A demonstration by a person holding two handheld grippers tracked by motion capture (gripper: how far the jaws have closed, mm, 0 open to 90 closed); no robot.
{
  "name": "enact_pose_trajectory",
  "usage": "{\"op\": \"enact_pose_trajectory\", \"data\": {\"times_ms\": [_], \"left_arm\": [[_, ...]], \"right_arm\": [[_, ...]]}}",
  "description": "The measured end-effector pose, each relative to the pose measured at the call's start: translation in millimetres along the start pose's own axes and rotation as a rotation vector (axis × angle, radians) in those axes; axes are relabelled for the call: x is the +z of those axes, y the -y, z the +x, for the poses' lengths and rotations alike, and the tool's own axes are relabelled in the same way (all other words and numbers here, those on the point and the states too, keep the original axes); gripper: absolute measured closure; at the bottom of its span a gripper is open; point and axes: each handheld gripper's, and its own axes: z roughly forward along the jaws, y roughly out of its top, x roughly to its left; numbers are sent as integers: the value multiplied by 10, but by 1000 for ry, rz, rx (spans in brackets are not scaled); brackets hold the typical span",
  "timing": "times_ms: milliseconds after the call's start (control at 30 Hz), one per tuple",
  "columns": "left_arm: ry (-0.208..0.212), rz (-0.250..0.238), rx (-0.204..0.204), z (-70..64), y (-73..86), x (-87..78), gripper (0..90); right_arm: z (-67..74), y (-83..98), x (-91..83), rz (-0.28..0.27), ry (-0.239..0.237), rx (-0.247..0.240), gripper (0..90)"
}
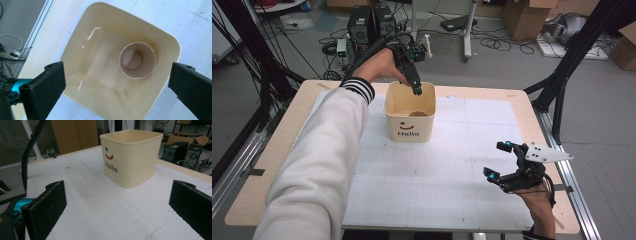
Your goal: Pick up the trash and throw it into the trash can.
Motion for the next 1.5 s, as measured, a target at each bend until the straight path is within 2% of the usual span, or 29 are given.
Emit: {"op": "enact_pose_trajectory", "data": {"times_ms": [200,300,333,533,567,633,767,933,1233,1367,1500], "left_arm": [[-9,-27,7,-26,26,-163,17],[-19,-45,0,-30,54,-301,17],[-27,-47,8,-36,62,-377,17],[-46,-67,14,-89,54,-569,17],[-51,-75,22,-113,40,-645,17],[-39,-100,25,-136,41,-706,17],[-53,-93,32,-168,60,-784,17],[-56,-112,43,-203,77,-881,17],[-55,-120,48,-233,138,-930,17],[-50,-135,43,-229,188,-950,17],[-70,-140,47,-238,310,-996,17]], "right_arm": [[0,-11,-6,-3,2,-7,2],[1,-8,-7,2,1,-2,2],[3,-8,-4,1,-1,-1,2],[5,-11,5,1,1,-10,2],[7,-10,4,4,0,-4,2],[9,-11,3,6,4,-6,2],[13,-19,-2,4,3,-6,2],[20,-26,-8,3,3,-7,2],[18,-23,-6,4,2,-8,2],[20,-31,-12,1,3,-10,2],[13,-27,-15,0,3,-9,2]]}}
